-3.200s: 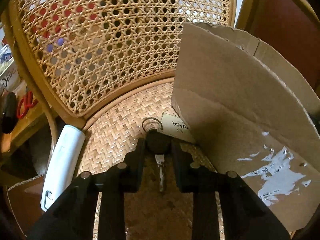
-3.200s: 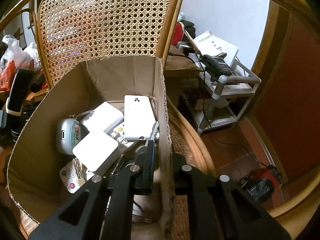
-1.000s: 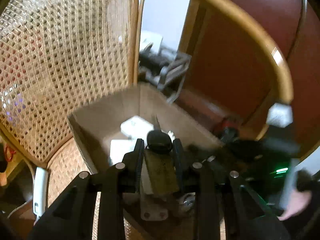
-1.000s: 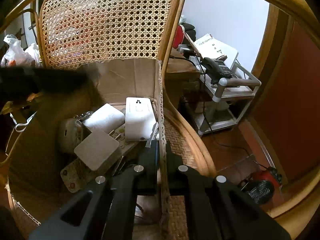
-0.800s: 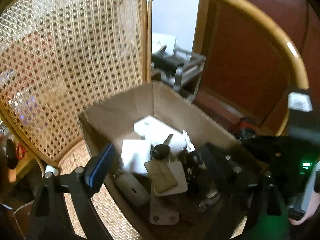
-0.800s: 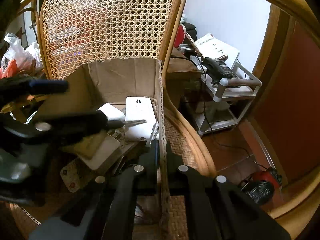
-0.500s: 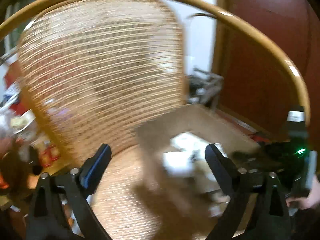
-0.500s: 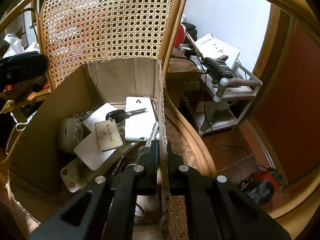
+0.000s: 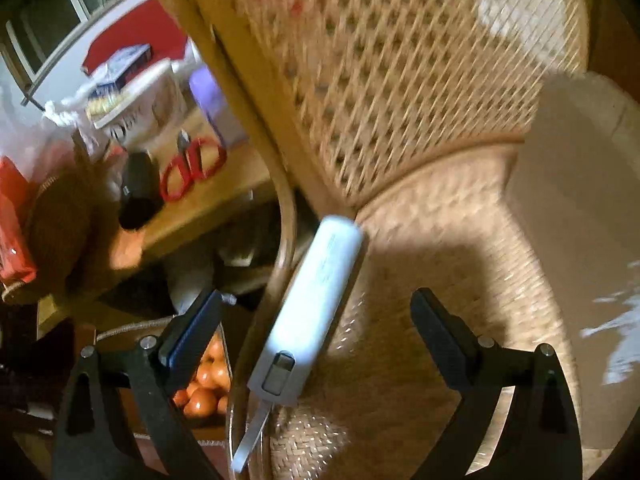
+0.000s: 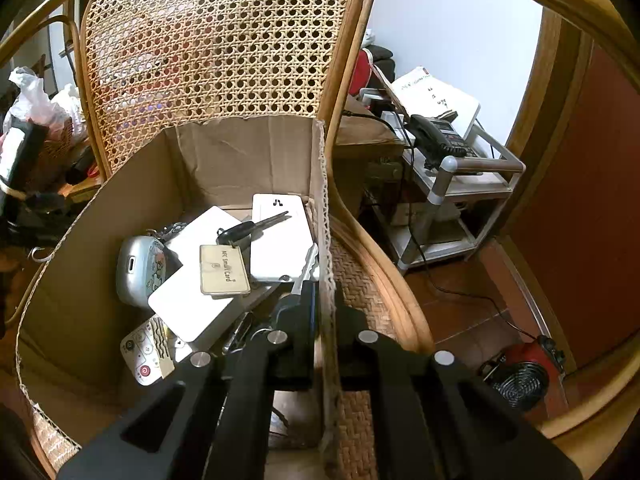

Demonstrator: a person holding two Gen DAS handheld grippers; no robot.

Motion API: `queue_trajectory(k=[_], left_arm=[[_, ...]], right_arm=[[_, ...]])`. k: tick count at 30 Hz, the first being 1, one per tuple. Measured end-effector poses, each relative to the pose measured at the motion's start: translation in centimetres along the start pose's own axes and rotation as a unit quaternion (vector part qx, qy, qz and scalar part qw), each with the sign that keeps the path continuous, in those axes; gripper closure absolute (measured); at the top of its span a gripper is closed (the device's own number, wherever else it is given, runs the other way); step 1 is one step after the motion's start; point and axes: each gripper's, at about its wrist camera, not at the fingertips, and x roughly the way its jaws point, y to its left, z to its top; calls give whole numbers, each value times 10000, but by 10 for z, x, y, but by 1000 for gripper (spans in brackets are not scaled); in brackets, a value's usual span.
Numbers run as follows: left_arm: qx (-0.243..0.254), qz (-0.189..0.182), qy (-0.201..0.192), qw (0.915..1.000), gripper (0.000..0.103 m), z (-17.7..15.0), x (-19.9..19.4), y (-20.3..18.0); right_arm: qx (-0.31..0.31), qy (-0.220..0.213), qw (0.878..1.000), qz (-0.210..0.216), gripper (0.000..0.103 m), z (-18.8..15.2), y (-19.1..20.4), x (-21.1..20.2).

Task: Organize rigid objects
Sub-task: 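Return the left tool to the seat and grasp the white cylinder, then carry the white cylinder with the left tool into the box and release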

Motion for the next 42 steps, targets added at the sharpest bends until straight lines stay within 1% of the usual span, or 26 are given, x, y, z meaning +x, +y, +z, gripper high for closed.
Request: queue_trajectory(k=[1, 2, 3, 4, 5, 6, 7, 8, 10, 13, 14, 16, 18, 20, 23, 25, 27, 30, 33, 38, 39, 40, 41, 42], left_arm=[[-35, -91, 161, 9998, 15, 1, 15, -3], [-166, -332, 98, 9993, 25, 1, 14, -1], [-237, -588, 202, 9978, 27, 1, 15, -1], [-223, -654, 212, 9974, 36, -1, 17, -3], [-177, -839, 195, 9961, 60, -2, 15, -5], [-185, -1079, 200, 9938, 72, -4, 13, -7], [-163, -1281, 206, 9914, 77, -4, 9, -10], [-50, -1331, 181, 9909, 78, -5, 4, -15], [-27, -1282, 127, 9917, 78, -7, -4, -19], [-269, -1654, -37, 9858, 78, -8, -17, -17], [-267, -1732, -127, 9844, 78, -6, -26, -19], [-239, -1843, -425, 9817, 78, -3, -48, -22], [-186, -1995, -658, 9775, 78, 1, -71, -30], [-58, -2172, -944, 9715, 78, 6, -98, -42], [86, -2462, -1283, 9606, 78, 16, -132, -59], [271, -2279, -1491, 9618, 78, 19, -152, -73], [443, -2228, -1625, 9602, 77, 22, -169, -85], [569, -2237, -1728, 9575, 77, 23, -183, -98], [723, -2203, -1727, 9573, 76, 23, -189, -112], [1008, -2239, -1693, 9545, 73, 20, -194, -142], [1058, -2320, -1648, 9528, 73, 20, -195, -149], [1047, -2494, -1595, 9494, 77, 19, -194, -154], [1031, -2856, -1440, 9418, 78, 18, -189, -161], [1046, -3007, -1355, 9382, 78, 16, -182, -166]], right_arm=[[-1, -3, 10000, 12, 94, 0, 0, 0], [0, -7, 10000, 18, 93, 0, 0, 0], [4, -9, 10000, 25, 93, 0, 0, 0], [3, -9, 10000, 27, 93, 0, 0, 0], [3, -8, 10000, 23, 93, -1, 0, 0], [10, -9, 10000, 15, 93, -1, 0, 0], [16, -11, 10000, 16, 93, -1, -1, 0], [3, -11, 10000, 25, 93, -1, 0, 0], [4, -10, 10000, 25, 93, -1, 0, 0], [2, -9, 10000, 24, 93, -1, 0, 0], [5, -11, 10000, 22, 93, -1, 0, 0], [4, -9, 10000, 21, 93, -1, 0, 0], [6, -9, 10000, 21, 93, -1, 0, 0], [3, -12, 10000, 25, 93, -1, 0, 0], [1, -13, 10000, 28, 93, 0, 0, 0], [-4, -9, 10000, 42, 93, 0, 0, 1], [-7, -10, 10000, 53, 93, -2, 0, -1], [-10, -14, 10000, 54, 93, -2, 0, -1], [-9, -11, 10000, 49, 93, -2, 0, -1], [-7, -13, 10000, 53, 93, -2, 0, -1], [-8, -14, 10000, 55, 93, -2, 0, -1], [-1, -17, 10000, 55, 93, -2, 1, -1], [-8, -16, 10000, 55, 93, -2, 0, -1], [-9, -15, 10000, 56, 93, -2, 0, -1]])
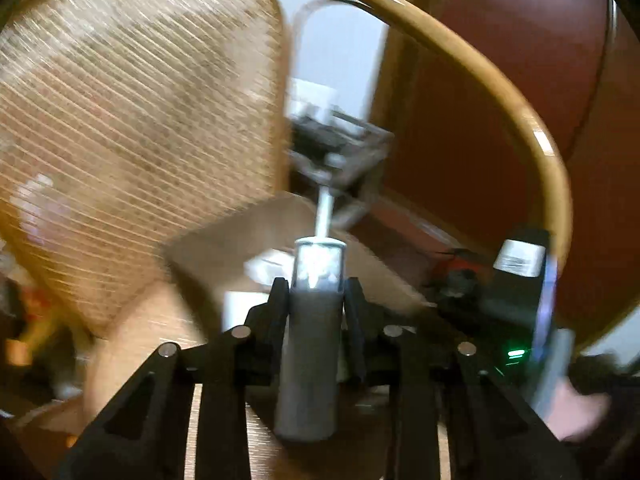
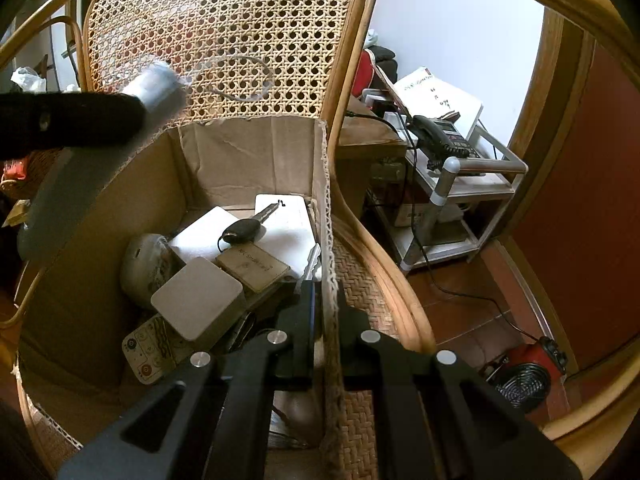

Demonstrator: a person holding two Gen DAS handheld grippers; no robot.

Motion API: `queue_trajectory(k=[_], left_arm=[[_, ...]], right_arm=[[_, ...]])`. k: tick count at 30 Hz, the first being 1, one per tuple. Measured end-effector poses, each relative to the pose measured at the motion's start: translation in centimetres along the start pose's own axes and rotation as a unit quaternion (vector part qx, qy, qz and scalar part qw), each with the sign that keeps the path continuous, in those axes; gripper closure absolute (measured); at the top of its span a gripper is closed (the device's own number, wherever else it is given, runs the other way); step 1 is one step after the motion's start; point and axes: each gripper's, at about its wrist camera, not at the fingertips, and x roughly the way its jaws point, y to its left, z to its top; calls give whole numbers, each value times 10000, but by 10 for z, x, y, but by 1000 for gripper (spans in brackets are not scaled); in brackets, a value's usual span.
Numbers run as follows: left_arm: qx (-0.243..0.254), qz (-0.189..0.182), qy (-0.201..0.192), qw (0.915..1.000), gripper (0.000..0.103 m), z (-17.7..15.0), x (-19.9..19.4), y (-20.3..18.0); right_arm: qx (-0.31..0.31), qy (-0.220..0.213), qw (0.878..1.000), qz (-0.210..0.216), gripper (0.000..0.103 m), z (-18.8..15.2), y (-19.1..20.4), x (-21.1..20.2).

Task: Organize rigid objects

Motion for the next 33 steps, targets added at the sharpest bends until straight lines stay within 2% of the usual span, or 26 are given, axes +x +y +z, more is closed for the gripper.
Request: queue_trajectory(k=[1, 3, 4, 6, 8, 10, 14, 18, 23, 28, 31, 33], left_arm=[[19, -15, 50, 10000, 78, -1, 7, -6], [36, 263, 133, 9996, 75, -2, 20, -14], [-26, 302, 174, 9994, 69, -2, 25, -14], [-151, 470, 171, 9986, 49, -2, 28, -4], [-247, 902, 100, 9956, 19, -4, 27, 1], [-336, 1032, 32, 9941, 11, -4, 25, 7], [-437, 930, 28, 9947, 5, -10, 21, 13], [-418, 939, -62, 9947, 4, -22, 22, 16], [-655, 858, -433, 9932, 2, -42, -8, 27], [-873, 1185, -760, 9862, 1, -63, -41, 43], [-1076, 1620, -721, 9783, 1, -81, -48, 53], [-1244, 1854, -610, 9729, 1, -94, -55, 55]], right_arm=[[-1, 0, 10000, 0, 93, 0, 0, 0], [21, 6, 10000, 15, 93, 0, 0, 0], [16, -6, 10000, 18, 93, 0, 0, 0], [79, -8, 10000, 46, 93, 0, -2, -1], [39, -15, 10000, 48, 93, 0, -1, -1], [34, -9, 10000, 43, 93, 1, -1, -1], [33, 0, 10000, 31, 93, 1, -1, 0], [27, -5, 10000, 35, 93, 1, -1, 0], [-22, -136, 9997, 182, 93, 2, -1, 0], [-44, -210, 9995, 213, 91, 3, 0, -1], [-118, -366, 9991, 186, 83, 2, 2, -6], [-145, -532, 9985, 25, 61, 2, 4, -13]])
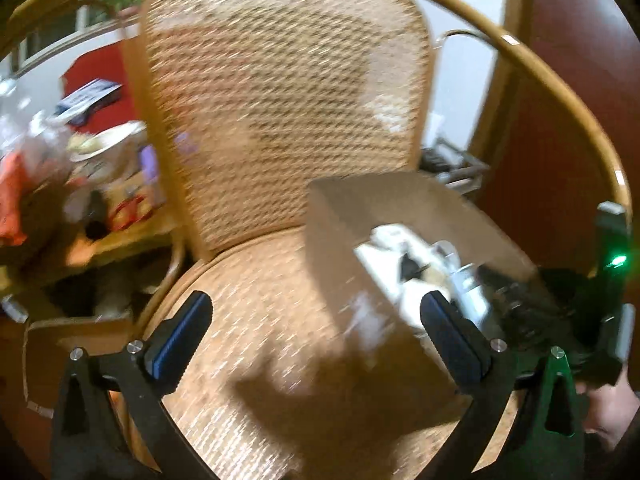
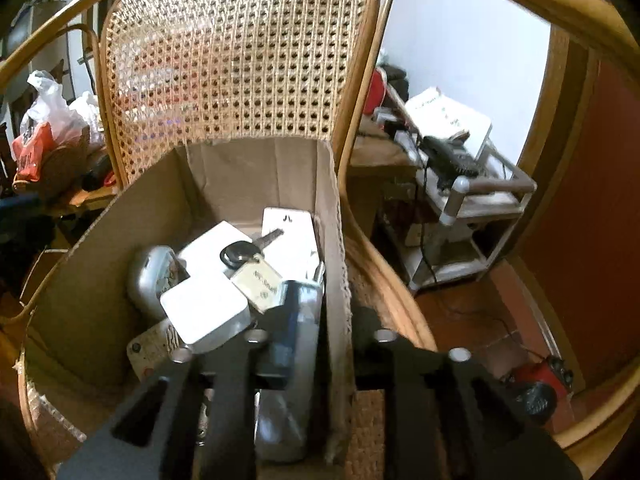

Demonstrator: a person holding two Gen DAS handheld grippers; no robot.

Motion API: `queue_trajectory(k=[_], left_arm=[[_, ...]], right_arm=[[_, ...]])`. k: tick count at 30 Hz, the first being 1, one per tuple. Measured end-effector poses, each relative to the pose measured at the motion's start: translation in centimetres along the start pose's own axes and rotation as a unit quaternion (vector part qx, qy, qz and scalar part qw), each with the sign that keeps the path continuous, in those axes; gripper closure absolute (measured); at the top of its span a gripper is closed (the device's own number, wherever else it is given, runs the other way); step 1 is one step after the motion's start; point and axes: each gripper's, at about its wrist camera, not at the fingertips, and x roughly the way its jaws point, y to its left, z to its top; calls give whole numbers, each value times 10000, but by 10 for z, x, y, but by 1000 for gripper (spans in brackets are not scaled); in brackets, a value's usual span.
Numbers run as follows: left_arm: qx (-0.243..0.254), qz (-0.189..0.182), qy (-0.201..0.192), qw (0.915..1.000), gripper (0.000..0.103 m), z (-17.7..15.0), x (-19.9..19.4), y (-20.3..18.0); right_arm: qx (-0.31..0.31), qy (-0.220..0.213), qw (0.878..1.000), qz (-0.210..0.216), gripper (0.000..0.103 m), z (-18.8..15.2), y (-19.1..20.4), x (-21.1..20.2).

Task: Organize rigid objects

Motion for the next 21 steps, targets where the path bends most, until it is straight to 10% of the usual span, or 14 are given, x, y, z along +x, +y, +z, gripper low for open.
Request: queue_trajectory(k=[5, 21], left_arm=[[-191, 116, -111, 9997, 1, -10, -12, 12], [-473, 976, -832, 9906, 1, -69, -91, 11]], right_arm=[[-268, -464, 9986, 21, 7, -1, 15, -27], [144, -1231, 9922, 113, 5, -34, 29, -129]])
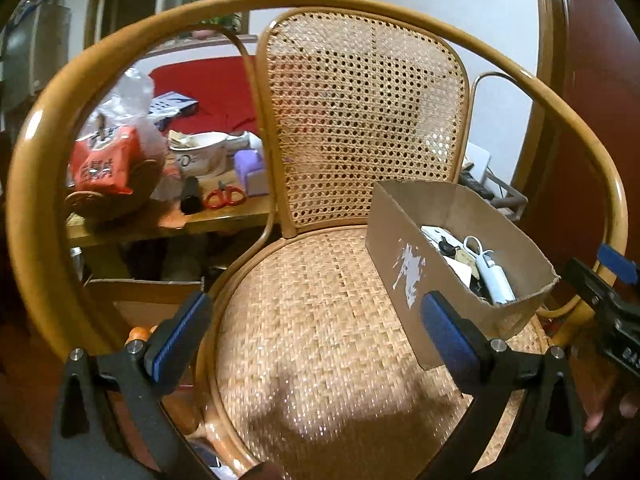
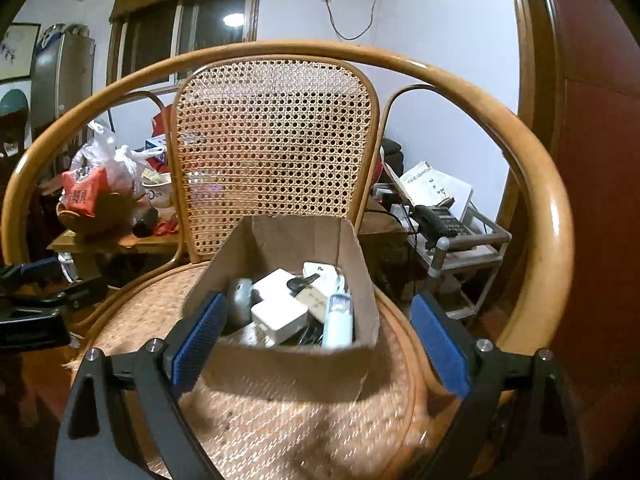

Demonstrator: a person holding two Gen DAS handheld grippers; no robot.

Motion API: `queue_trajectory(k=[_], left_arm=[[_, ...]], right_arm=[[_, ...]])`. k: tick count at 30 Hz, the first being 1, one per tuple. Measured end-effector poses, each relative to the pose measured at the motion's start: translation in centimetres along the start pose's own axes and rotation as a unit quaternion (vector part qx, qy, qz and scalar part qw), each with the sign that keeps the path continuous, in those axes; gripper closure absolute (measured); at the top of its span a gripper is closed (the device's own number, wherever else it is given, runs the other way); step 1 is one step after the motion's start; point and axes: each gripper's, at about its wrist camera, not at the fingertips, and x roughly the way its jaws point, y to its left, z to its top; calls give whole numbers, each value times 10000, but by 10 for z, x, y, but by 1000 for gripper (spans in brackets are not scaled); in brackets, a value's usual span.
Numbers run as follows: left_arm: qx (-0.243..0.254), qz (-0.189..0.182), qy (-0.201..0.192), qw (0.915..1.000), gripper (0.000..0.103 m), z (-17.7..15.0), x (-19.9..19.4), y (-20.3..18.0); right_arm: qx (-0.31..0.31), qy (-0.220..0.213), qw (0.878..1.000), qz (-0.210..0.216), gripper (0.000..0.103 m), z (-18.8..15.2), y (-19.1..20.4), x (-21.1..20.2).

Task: Organize rigid objects

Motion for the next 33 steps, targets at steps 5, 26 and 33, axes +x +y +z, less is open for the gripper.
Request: queue_trajectory(k=[5, 26, 33], left_arm=[[81, 262, -410, 9988, 1, -18, -29, -9], [512, 366, -803, 9948, 0, -43, -93, -61], [271, 334, -886, 9951, 0, -43, -97, -56]], right_arm=[[173, -94, 9998, -40, 5, -14, 4, -27], [25, -649, 9972, -373, 5, -24, 12, -110], [60, -612, 9979, -203, 5, -21, 14, -112]])
